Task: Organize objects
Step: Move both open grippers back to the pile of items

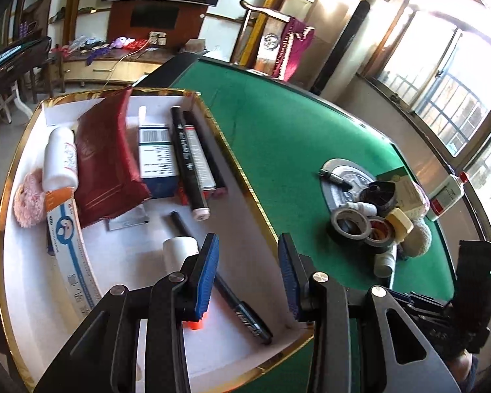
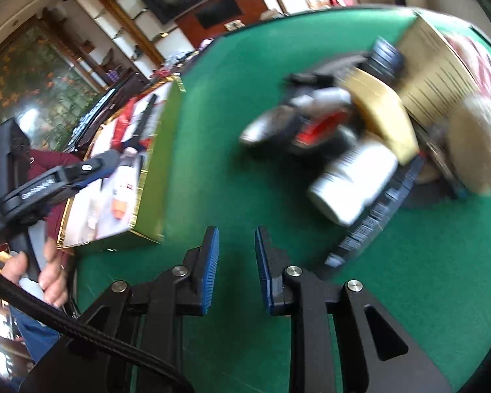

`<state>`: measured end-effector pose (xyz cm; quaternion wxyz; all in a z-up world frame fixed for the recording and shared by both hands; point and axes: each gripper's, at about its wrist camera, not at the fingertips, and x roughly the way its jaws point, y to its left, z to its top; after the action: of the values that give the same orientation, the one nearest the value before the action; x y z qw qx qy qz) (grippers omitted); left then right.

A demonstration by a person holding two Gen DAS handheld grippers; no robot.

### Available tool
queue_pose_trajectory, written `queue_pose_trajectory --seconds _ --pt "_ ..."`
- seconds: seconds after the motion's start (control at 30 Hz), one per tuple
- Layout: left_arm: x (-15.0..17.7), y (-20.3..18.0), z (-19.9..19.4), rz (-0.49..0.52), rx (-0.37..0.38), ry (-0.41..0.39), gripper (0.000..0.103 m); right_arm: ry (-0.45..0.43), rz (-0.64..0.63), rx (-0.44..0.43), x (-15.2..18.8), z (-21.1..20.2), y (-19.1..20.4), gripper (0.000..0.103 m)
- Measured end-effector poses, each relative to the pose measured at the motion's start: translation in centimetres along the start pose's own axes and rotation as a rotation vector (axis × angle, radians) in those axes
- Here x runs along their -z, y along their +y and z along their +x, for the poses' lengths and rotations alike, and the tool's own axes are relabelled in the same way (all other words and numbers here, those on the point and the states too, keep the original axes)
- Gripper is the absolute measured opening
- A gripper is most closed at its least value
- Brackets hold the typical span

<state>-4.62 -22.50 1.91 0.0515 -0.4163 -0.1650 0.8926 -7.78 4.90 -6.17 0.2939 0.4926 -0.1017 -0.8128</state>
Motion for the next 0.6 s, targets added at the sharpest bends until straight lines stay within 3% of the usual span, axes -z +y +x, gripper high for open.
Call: queue_pose_trajectory --seconds 0.17,0.27,0.33,0.4,0.47,0.6 --pt "0.2 -1.6 -0.2 0.055 0.046 -0.005 0.032 -0.025 0.036 0.075 0.8 -2.6 -3.2 0.020" --pt "0.5 -2.8 0.0 0.096 0.066 -0.001 0.032 -0.078 0.055 0.165 1.5 -5.2 -5.6 0.020" --pt "0.7 -3.6 0.2 0.119 0.078 0.003 0.032 -0.124 0.062 0.168 1.6 -6.8 -6.5 0.020" --pt "1.0 -4.5 0.4 0.146 0.095 0.015 0.032 -0.160 0.071 0.178 1.5 -8.2 -7.3 0.026" --pt "1.3 -5.3 0.8 0.169 0.095 0.026 0.032 -0.174 0.057 0.232 1.2 -8.6 -7.5 0.038" --pt "1.9 -6.3 1.5 0.199 0.086 0.048 0.032 -0.134 0.005 0.338 1.1 -7.4 -7.7 0.038"
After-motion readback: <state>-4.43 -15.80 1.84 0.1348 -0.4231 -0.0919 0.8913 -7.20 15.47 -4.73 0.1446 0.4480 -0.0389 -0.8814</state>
